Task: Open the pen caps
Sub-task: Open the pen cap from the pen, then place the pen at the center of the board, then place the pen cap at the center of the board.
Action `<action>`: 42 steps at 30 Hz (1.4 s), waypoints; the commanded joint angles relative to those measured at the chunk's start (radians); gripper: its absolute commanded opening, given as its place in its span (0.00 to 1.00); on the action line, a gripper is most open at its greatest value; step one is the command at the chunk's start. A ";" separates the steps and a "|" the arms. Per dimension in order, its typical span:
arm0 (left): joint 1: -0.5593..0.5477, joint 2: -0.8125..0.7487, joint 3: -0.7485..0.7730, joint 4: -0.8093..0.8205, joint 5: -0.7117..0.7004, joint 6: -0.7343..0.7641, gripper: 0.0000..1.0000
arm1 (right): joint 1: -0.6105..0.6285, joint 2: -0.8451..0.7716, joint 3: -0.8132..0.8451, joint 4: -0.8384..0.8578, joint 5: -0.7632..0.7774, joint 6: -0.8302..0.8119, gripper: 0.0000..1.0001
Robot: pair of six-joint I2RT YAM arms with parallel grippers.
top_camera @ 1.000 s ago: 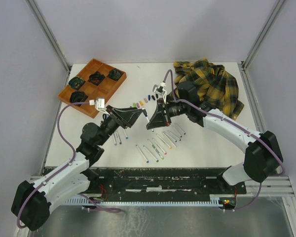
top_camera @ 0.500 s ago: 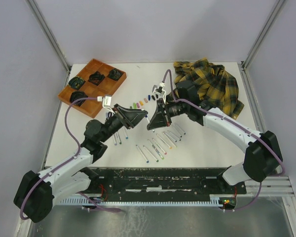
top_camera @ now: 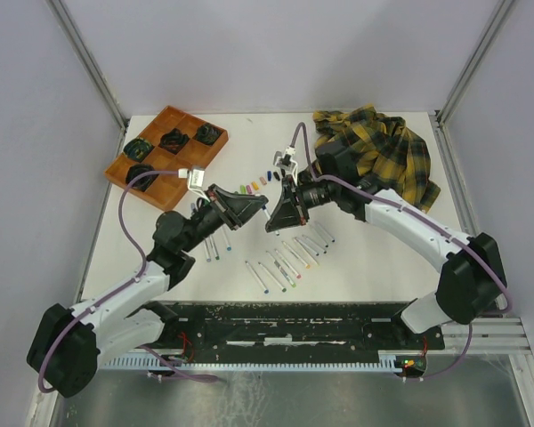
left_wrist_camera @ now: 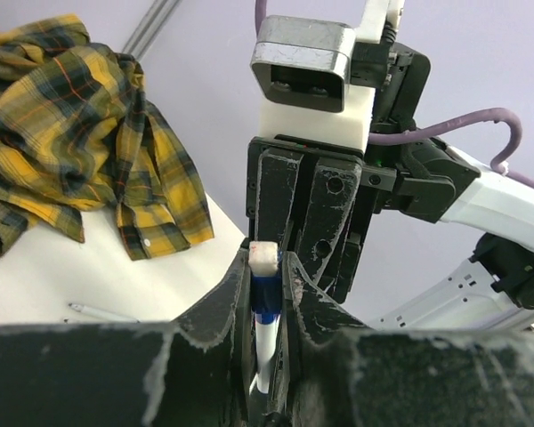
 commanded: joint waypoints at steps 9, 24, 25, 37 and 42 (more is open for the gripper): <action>0.292 0.059 0.306 0.152 -0.164 0.007 0.03 | 0.003 0.064 0.076 -0.093 -0.005 -0.082 0.00; 0.249 0.042 0.191 0.052 -0.124 -0.111 0.03 | -0.148 -0.003 0.182 -0.399 0.360 -0.351 0.00; 0.207 0.036 0.185 0.010 -0.159 -0.084 0.03 | -0.150 -0.010 0.193 -0.488 0.407 -0.412 0.00; -0.376 0.342 0.252 -0.165 -0.649 -0.005 0.03 | -0.401 -0.359 -0.198 -0.708 0.920 -0.864 0.00; -0.444 0.582 0.388 -0.231 -0.681 -0.145 0.03 | -0.602 -0.390 -0.317 -0.706 0.892 -0.962 0.00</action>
